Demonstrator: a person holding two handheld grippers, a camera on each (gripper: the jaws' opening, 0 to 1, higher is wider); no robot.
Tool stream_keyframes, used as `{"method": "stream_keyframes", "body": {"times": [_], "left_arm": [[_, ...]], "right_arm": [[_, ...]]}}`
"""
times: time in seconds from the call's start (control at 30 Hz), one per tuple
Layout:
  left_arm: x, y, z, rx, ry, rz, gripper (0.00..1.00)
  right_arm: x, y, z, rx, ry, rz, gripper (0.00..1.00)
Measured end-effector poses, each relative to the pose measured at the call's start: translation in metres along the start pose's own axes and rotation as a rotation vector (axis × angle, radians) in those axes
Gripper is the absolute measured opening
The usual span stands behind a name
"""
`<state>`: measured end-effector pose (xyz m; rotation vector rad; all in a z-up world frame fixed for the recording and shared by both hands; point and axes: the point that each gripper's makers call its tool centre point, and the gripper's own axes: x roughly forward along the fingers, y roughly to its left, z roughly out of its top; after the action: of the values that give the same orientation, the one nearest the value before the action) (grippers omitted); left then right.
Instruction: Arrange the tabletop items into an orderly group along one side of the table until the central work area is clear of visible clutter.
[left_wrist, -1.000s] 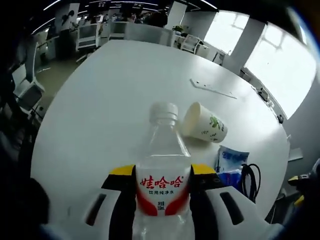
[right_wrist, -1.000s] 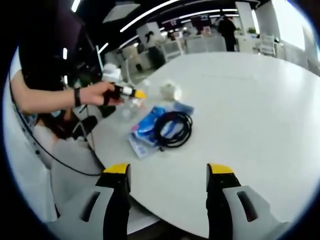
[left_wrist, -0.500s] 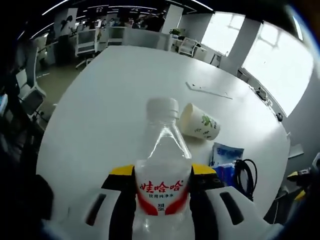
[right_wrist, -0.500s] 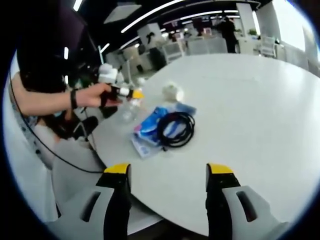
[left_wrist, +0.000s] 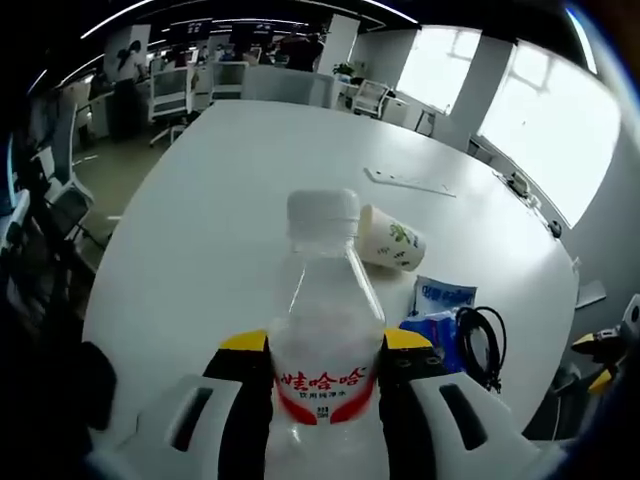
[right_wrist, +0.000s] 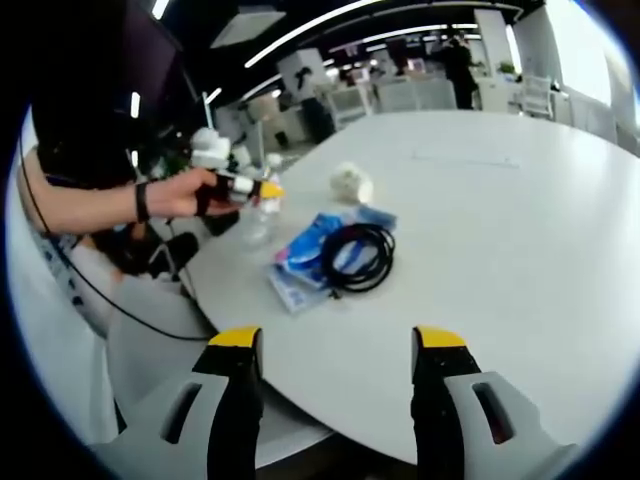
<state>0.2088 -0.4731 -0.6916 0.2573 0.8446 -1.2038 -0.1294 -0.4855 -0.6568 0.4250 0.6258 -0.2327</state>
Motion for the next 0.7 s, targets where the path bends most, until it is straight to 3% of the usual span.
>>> {"method": "stream_keyframes", "body": {"times": [0.7], "left_arm": [[-0.034,-0.007,-0.026,0.077,-0.035,0.029,0.4]], "right_arm": [[-0.004,0.005,-0.007,-0.005,-0.007,0.012,0.58]]}}
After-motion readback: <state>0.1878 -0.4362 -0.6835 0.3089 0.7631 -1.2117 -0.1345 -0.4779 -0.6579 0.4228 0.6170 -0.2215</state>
